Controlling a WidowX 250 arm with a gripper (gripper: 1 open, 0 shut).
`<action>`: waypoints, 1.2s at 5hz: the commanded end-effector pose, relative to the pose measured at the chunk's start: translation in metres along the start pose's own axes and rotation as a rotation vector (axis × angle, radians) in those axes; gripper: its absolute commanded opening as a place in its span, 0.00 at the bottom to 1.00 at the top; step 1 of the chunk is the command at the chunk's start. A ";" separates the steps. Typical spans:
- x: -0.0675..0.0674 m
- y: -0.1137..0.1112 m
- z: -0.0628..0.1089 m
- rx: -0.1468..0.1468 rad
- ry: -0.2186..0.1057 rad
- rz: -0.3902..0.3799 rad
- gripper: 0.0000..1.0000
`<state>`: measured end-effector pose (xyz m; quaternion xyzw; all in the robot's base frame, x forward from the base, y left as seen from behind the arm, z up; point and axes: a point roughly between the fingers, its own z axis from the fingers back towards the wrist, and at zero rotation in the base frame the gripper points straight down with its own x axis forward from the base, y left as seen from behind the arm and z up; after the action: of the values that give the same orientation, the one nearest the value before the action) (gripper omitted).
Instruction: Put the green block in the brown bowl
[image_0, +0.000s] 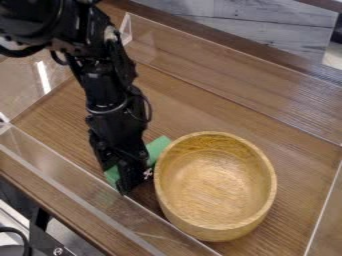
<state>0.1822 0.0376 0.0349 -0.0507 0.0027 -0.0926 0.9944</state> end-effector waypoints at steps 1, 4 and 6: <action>0.012 0.005 0.021 0.008 -0.058 0.026 0.00; 0.013 0.004 0.036 -0.030 -0.062 0.061 0.00; 0.020 -0.017 0.065 -0.052 -0.055 0.099 0.00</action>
<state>0.1906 0.0222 0.0897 -0.0858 0.0072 -0.0387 0.9955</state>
